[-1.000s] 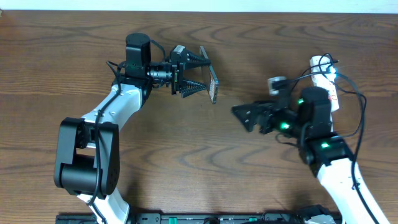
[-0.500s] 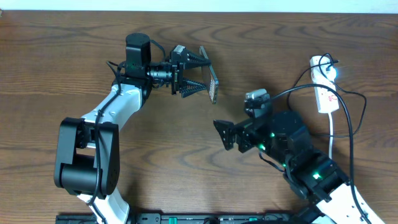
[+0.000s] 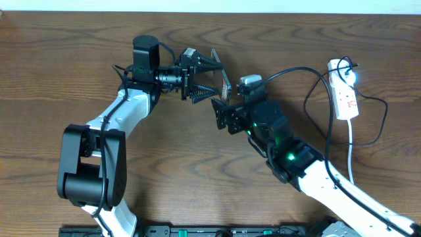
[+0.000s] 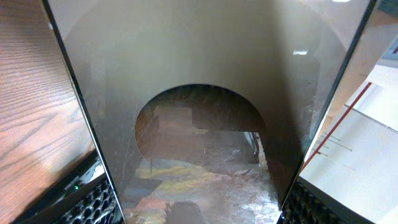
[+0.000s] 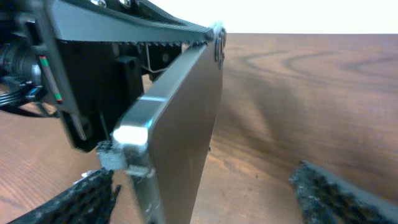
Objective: Plug charger to phone and switch on socket
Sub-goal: 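Move the right gripper toward the phone's bottom end, then close the right gripper on the phone and open the left gripper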
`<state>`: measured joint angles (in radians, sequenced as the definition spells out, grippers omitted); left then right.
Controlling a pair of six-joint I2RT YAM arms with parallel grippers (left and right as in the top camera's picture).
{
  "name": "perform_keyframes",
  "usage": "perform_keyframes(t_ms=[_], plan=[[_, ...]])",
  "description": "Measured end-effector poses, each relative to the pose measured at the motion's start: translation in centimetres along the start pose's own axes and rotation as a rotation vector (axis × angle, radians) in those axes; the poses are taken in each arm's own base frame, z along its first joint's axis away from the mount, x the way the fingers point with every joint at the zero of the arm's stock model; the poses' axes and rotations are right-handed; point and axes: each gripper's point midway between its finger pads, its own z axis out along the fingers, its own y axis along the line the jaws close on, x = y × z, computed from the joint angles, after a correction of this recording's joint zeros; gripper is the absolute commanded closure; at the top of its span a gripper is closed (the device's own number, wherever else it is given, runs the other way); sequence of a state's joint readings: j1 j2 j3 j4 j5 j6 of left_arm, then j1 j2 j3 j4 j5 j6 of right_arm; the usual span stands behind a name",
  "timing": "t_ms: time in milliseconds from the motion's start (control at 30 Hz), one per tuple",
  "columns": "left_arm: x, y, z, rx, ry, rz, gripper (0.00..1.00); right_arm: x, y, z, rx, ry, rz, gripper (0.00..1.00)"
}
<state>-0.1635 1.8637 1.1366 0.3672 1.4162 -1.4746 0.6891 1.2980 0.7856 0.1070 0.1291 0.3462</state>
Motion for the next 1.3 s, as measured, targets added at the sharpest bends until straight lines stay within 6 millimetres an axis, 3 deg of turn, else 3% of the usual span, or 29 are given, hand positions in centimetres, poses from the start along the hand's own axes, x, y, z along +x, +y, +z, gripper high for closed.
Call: perform_keyframes(t_ms=[133,300,433,600,733,900,1100,1200,1300], plan=[[0.0,0.0,0.0,0.0,0.0,0.0,0.38,0.4,-0.1,1.0,0.002,-0.002,-0.002,0.36],[0.0,0.0,0.0,0.0,0.0,0.0,0.38,0.2,0.0,1.1,0.0,-0.01,-0.005,0.49],[0.0,0.0,0.0,0.0,0.0,0.001,0.39,0.0,0.1,1.1,-0.001,-0.014,-0.006,0.67],[0.0,0.0,0.0,0.0,0.0,0.001,0.38,-0.7,0.4,1.0,-0.008,-0.027,-0.006,0.75],[0.0,0.0,0.0,0.0,-0.001,0.002,0.38,-0.8,0.6,1.0,-0.012,-0.029,-0.008,0.87],[-0.1,0.0,-0.1,0.001,-0.002,0.001,0.37,-0.9,0.6,1.0,-0.013,-0.029,-0.008,0.92],[0.0,0.0,-0.1,0.001,0.002,0.0,0.16,-0.8,0.5,1.0,-0.009,-0.027,-0.004,0.93],[0.0,-0.1,-0.2,0.004,0.003,0.007,0.0,-0.8,0.5,1.0,-0.006,-0.023,-0.004,0.94],[0.1,-0.8,-0.2,0.019,0.009,0.08,0.02,-0.8,-0.2,1.0,0.019,-0.017,0.009,0.97]])
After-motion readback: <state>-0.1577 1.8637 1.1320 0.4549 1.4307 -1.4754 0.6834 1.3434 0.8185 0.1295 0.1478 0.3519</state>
